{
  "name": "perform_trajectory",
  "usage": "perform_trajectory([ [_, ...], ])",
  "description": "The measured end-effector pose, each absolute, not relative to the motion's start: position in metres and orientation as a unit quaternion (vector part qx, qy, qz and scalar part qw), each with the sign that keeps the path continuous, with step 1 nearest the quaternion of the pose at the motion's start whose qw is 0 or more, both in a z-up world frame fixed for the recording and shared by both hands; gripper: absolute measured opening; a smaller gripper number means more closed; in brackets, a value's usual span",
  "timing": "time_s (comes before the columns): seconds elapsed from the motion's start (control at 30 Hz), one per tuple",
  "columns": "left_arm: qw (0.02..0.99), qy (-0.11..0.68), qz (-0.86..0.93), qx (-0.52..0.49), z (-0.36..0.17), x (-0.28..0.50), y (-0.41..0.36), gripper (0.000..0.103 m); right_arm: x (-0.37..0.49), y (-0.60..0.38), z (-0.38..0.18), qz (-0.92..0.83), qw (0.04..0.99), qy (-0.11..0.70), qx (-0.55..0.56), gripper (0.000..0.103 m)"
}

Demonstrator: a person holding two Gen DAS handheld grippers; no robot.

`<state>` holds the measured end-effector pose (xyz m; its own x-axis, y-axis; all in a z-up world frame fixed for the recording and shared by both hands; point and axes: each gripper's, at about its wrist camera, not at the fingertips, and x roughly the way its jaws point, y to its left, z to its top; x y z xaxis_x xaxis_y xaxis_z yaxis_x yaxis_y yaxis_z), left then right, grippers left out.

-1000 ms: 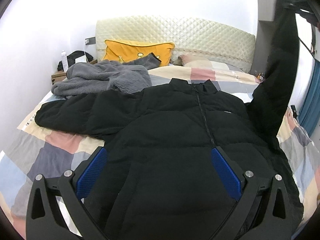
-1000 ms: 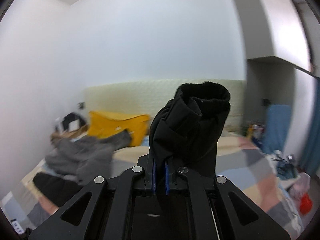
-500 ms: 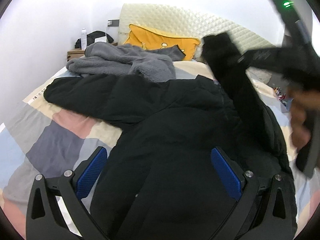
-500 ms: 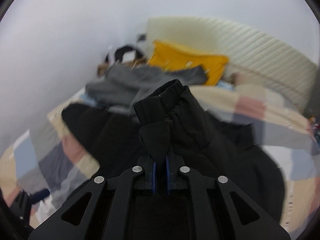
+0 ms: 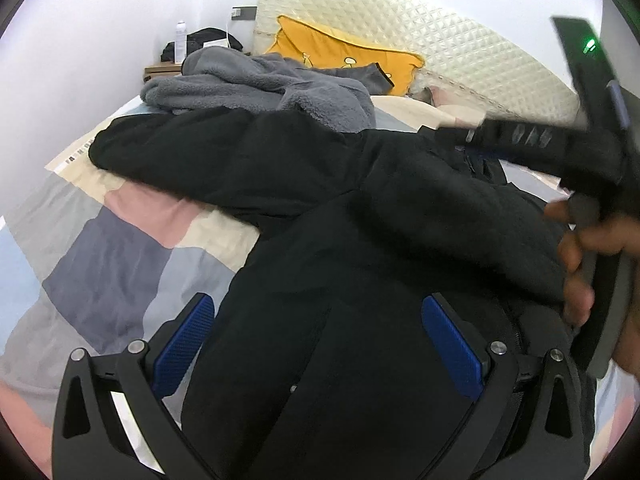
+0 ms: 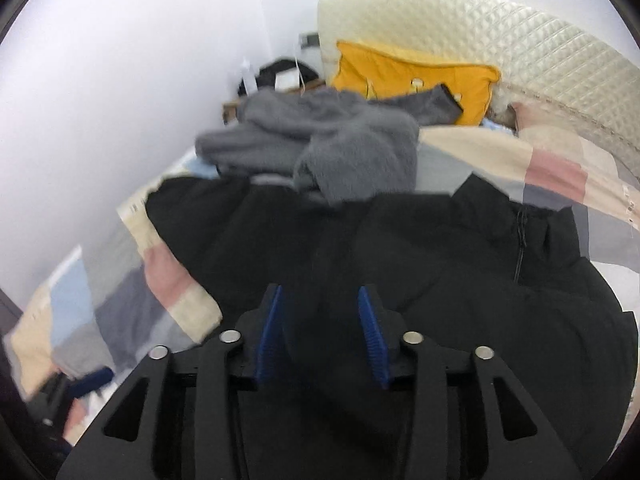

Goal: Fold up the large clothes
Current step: 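Lift the held sleeve and lay it across the jacket body, then open the right tool and withdraw it from the folded sleeve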

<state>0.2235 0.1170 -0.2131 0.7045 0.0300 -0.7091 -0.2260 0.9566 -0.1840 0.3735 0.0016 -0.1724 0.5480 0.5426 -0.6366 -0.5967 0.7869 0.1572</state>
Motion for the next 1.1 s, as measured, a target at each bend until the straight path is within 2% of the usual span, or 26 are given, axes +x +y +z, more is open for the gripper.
perform_trajectory([
  [0.2,0.925,0.356,0.044,-0.125,-0.204,0.218,0.107,0.103,0.362,-0.046,-0.138,0.282,0.908,0.308,-0.023,0.051],
  [0.33,0.929,0.35,0.03,-0.114,-0.201,0.216,0.098,0.103,0.348,-0.101,-0.128,0.231,0.931,0.284,-0.007,0.066],
  [0.43,0.931,0.348,0.02,-0.106,-0.201,0.214,0.092,0.103,0.34,-0.148,-0.131,0.198,0.94,0.278,0.014,0.066],
  [0.77,0.945,0.321,-0.02,-0.062,-0.194,0.211,0.049,0.103,0.311,-0.294,-0.203,0.08,0.94,0.325,0.063,0.066],
  [0.9,0.953,0.297,-0.033,-0.044,-0.191,0.206,0.032,0.103,0.305,-0.322,-0.236,0.069,0.933,0.345,0.071,0.066],
  [1.1,0.951,0.303,-0.037,-0.039,-0.195,0.208,0.022,0.103,0.318,-0.33,-0.271,0.07,0.911,0.394,0.094,0.066],
])
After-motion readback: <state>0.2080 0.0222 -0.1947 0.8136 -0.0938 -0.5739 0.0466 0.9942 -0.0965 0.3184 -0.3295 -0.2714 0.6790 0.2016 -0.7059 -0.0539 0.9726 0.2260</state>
